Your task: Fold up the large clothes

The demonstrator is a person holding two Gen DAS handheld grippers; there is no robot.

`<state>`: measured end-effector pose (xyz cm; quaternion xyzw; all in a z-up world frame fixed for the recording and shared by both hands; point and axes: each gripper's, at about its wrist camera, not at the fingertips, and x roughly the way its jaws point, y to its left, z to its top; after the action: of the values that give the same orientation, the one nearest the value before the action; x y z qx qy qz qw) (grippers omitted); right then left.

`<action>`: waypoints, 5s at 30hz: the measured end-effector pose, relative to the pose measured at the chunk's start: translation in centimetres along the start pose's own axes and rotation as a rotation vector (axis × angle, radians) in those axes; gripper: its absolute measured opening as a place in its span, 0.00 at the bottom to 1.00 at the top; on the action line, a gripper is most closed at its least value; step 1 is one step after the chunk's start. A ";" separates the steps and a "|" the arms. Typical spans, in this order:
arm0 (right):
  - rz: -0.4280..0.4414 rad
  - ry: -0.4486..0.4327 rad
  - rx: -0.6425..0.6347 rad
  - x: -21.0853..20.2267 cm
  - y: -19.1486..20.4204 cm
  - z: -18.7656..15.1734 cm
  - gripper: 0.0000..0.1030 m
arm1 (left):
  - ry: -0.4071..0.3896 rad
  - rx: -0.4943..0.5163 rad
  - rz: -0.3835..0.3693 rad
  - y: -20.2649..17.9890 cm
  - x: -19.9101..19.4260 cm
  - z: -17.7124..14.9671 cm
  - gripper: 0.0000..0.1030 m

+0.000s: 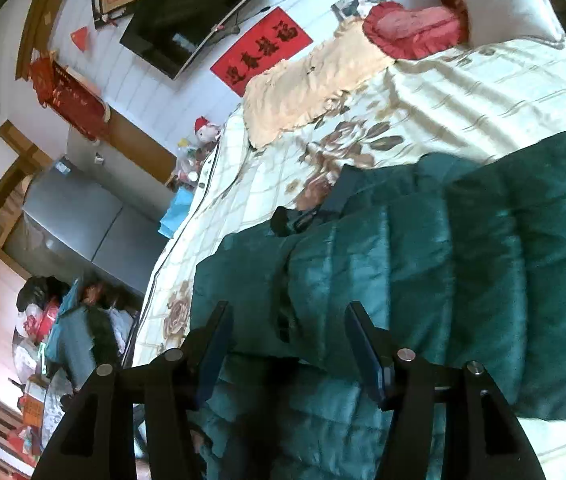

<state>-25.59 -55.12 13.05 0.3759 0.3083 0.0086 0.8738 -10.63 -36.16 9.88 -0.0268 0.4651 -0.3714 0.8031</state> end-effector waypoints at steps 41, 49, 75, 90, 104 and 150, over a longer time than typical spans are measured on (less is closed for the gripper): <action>-0.239 0.008 0.066 -2.0 -7.1 -0.8 0.65 | -0.148 -0.110 0.244 13.6 -5.5 4.0 0.06; -0.430 0.129 -0.238 1.6 -4.4 -3.4 0.68 | -0.143 -0.103 0.234 13.3 -5.2 3.5 0.06; -0.447 -0.134 -0.104 -3.9 -4.8 -1.3 0.14 | -0.053 -0.083 0.252 11.9 -1.9 2.5 0.06; -0.474 -0.011 -0.090 8.6 -7.6 3.1 0.14 | -0.068 -0.060 0.289 11.7 -0.6 3.3 0.06; -0.406 -0.016 -0.225 4.3 -0.9 0.1 0.53 | -0.205 -0.098 0.192 11.3 -8.0 4.1 0.64; -0.590 -0.014 -0.340 10.1 -1.2 2.8 0.59 | -0.100 0.060 0.423 11.0 3.1 3.0 0.70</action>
<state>-16.15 -55.36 8.36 0.1196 0.3920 -0.1962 0.8908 -1.12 -31.02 5.04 0.0772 0.4088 -0.2065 0.8856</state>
